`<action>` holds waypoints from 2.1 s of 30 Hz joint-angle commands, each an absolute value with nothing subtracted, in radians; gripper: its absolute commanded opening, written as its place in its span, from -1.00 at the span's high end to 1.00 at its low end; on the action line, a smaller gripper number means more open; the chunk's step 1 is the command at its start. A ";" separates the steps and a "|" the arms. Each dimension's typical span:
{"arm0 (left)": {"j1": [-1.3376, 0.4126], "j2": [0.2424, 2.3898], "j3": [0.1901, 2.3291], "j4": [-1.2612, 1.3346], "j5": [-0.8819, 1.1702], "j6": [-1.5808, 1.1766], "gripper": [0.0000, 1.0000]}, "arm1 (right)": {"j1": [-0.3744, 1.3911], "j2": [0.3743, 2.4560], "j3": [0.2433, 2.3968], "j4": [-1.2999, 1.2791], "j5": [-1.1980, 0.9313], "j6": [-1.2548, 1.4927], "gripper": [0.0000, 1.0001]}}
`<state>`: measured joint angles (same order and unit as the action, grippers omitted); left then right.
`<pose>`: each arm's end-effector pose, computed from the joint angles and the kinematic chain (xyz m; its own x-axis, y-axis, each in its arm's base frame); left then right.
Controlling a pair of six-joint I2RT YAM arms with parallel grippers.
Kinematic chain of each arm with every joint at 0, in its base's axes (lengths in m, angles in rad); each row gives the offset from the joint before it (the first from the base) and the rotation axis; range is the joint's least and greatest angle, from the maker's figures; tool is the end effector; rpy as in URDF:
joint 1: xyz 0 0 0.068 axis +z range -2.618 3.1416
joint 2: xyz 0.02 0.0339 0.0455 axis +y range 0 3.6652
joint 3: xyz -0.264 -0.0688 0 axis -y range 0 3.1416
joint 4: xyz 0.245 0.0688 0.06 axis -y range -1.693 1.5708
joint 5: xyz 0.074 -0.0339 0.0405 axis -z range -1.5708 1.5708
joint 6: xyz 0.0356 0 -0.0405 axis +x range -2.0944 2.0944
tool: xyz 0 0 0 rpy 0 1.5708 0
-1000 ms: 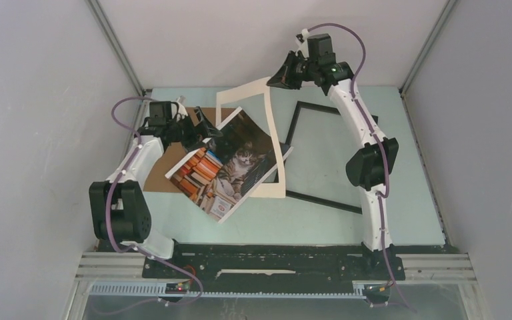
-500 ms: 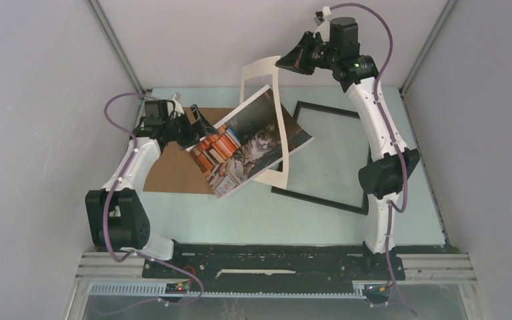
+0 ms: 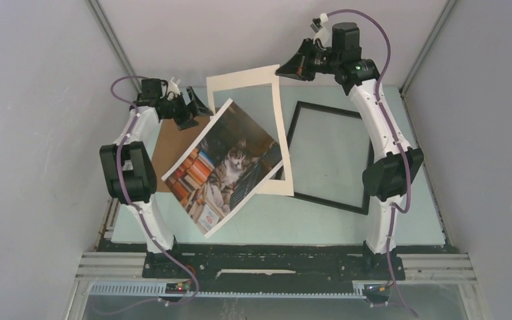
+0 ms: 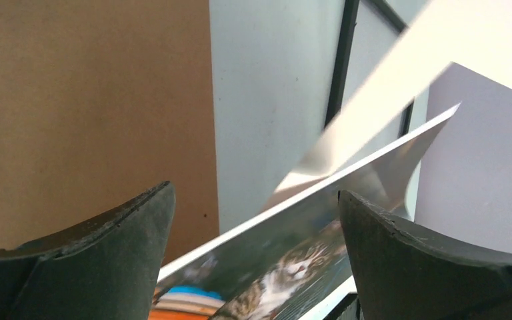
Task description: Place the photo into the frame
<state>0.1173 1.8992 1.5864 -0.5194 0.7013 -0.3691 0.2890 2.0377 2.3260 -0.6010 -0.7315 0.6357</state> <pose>0.4246 0.0269 0.2703 -0.8083 -0.3728 -0.4558 0.0540 0.7238 -0.6878 0.4267 0.1517 0.4455 -0.7249 0.2454 -0.6436 -0.4858 0.4803 0.7303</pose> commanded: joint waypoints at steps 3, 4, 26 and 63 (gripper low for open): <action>0.117 1.997 1.660 -0.613 0.869 -0.228 -0.99 | 0.253 1.994 2.310 -0.550 -0.819 0.625 1.00; 0.117 2.007 1.658 -0.613 0.856 -0.221 -1.00 | 0.247 1.993 2.306 -0.545 -0.825 0.627 1.00; 0.034 1.767 1.359 -0.338 0.584 -0.577 -1.00 | -0.040 2.000 2.371 -0.971 -0.670 0.421 1.00; -0.396 2.143 1.445 -0.124 0.642 -0.848 -0.99 | -0.362 1.994 1.375 -0.138 -0.927 0.774 -0.01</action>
<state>-0.3908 2.1456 1.4586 -0.2131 0.6342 -0.7616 -0.3923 2.0823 1.5105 -0.3271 -0.9535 0.6430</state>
